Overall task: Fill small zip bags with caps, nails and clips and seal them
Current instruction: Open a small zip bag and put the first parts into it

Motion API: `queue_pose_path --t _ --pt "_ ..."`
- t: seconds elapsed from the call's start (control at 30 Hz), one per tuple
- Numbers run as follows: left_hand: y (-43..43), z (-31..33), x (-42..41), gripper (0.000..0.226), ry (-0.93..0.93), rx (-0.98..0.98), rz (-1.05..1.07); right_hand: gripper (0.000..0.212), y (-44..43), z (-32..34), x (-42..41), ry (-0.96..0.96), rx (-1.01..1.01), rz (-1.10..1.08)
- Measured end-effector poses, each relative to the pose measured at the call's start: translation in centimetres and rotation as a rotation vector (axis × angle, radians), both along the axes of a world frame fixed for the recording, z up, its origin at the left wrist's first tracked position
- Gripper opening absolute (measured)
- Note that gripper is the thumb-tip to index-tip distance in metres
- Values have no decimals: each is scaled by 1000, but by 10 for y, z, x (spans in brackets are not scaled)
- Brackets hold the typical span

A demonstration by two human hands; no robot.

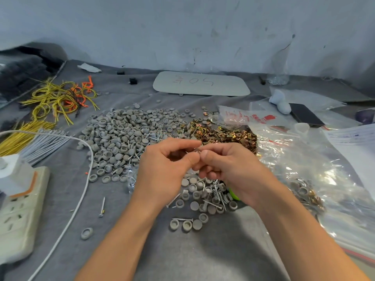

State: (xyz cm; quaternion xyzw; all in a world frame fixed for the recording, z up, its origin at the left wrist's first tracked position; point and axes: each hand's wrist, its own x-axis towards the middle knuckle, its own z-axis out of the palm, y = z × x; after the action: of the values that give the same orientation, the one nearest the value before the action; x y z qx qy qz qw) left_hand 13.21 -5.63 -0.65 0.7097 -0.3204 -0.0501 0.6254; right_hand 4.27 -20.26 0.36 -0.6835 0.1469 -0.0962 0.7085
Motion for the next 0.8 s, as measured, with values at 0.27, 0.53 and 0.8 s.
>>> queue_pose_path --t 0.27,0.53,0.8 --pt "9 5 1 40 -3 -45 -25 23 6 5 -5 -44 -34 -20" --pt "10 7 3 34 70 -69 14 22 10 6 -3 -96 20 -70" --pt "12 9 1 39 67 -42 34 17 14 10 -2 -54 100 -72"
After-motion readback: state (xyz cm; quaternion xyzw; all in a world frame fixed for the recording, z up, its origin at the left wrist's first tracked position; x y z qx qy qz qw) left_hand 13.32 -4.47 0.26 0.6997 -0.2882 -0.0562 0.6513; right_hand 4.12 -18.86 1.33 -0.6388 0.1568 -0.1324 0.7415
